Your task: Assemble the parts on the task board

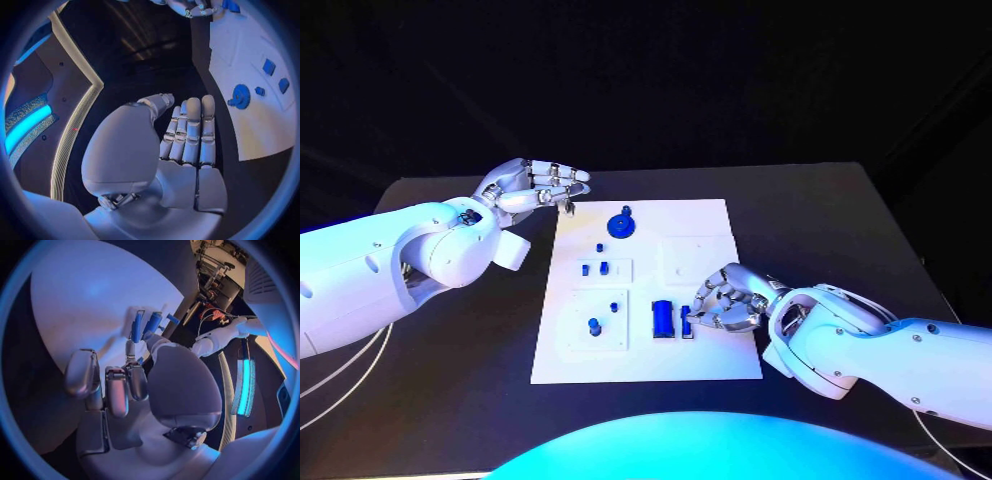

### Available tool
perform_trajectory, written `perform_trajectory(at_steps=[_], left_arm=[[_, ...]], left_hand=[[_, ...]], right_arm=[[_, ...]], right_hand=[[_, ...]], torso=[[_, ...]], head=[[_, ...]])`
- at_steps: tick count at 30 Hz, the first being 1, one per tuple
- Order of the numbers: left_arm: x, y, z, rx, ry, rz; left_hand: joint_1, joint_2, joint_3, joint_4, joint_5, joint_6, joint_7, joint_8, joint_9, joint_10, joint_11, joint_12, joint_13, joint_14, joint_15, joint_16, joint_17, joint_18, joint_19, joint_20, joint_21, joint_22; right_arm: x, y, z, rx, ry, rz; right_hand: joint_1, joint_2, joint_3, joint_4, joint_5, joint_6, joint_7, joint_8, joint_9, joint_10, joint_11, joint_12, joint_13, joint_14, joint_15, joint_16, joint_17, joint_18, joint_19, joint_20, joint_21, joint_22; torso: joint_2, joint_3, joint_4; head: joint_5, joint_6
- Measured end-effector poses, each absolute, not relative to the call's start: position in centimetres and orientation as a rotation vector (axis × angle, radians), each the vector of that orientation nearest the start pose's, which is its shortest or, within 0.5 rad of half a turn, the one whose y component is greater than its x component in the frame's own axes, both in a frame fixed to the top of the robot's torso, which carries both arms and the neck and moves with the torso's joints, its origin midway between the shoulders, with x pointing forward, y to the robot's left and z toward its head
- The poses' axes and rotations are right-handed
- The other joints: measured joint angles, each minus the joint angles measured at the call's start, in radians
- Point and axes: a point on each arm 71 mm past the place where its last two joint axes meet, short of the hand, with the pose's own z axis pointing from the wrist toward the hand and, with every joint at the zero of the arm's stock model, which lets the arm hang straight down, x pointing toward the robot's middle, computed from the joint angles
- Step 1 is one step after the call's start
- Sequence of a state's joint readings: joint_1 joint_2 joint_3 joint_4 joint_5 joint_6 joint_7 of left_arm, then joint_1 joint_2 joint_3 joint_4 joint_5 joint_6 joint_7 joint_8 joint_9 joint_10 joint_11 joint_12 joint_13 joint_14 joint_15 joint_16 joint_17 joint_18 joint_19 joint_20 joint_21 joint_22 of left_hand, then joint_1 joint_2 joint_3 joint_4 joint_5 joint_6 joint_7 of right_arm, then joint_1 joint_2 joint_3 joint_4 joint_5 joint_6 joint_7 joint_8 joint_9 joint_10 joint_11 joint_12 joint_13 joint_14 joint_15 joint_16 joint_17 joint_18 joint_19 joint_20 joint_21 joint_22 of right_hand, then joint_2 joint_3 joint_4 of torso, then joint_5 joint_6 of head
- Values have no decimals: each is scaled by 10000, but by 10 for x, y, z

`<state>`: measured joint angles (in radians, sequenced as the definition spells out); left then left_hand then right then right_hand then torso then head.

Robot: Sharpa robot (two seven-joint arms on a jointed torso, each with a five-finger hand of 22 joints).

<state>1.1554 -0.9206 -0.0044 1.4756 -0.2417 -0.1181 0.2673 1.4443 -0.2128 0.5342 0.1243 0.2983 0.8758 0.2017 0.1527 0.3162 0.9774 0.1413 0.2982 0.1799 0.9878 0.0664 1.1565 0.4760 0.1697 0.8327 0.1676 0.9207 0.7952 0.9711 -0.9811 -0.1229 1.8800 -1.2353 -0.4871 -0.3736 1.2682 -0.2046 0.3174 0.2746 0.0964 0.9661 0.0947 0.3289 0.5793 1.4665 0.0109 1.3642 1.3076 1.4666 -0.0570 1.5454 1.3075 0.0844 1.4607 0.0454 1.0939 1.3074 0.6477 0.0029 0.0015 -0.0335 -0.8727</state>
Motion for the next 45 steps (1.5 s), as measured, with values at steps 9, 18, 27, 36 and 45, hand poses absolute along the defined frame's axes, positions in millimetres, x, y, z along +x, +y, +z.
perform_trajectory(at_steps=[9,18,27,36,45], left_arm=[[487,249,-195,-9329,16466,-14671],[487,249,-195,-9328,16464,-14670],[487,250,-195,-9330,16460,-14662],[487,250,-195,-9333,16457,-14655],[487,251,-195,-9345,16448,-14626]], left_hand=[[0,0,0,0,0,0,0,0,0,0,0,0,0,0,0,0,0,0,0,0,0,1],[0,0,0,0,0,0,0,0,1,0,0,0,-1,0,0,0,-9,-1,0,0,-40,2],[0,0,0,0,0,0,0,0,1,0,0,0,9,0,0,40,-9,0,0,0,-40,2],[0,0,0,0,0,0,0,0,1,1,0,41,8,0,0,40,-9,0,0,0,-40,3],[107,106,125,-126,0,0,0,0,-17,0,0,95,8,0,0,40,-32,0,0,0,-40,52]], right_arm=[[354,-184,-273,2425,19515,7582],[355,-177,-274,2127,19244,7924],[356,-176,-279,1971,19218,7906],[355,-173,-279,1777,19250,7963],[356,-174,-279,1706,19284,7906]], right_hand=[[204,14,-141,78,-153,-144,144,-294,-209,0,77,-177,0,-4,74,0,-1,1,-2,73,-115,6],[1508,264,408,-434,-270,-154,234,-641,-533,2,144,-177,0,-2,142,0,-1,0,1,142,-115,7],[1628,266,1053,-691,452,20,236,-826,-736,-35,181,-137,1,-2,142,0,-2,0,37,178,-115,6],[1628,266,1537,-955,673,406,134,-828,-765,-34,181,85,-1,-1,141,0,-2,0,37,177,-46,4],[1304,590,1963,-1078,1554,631,-17,-541,-570,-9,57,125,-1,-35,99,0,3,0,45,169,38,3]], torso=[[-4,0,1],[0,1,6],[2,-2,8],[-9,-3,-5],[-9,-4,-3]], head=[[-5,0],[23,0],[45,0],[61,0],[49,0]])
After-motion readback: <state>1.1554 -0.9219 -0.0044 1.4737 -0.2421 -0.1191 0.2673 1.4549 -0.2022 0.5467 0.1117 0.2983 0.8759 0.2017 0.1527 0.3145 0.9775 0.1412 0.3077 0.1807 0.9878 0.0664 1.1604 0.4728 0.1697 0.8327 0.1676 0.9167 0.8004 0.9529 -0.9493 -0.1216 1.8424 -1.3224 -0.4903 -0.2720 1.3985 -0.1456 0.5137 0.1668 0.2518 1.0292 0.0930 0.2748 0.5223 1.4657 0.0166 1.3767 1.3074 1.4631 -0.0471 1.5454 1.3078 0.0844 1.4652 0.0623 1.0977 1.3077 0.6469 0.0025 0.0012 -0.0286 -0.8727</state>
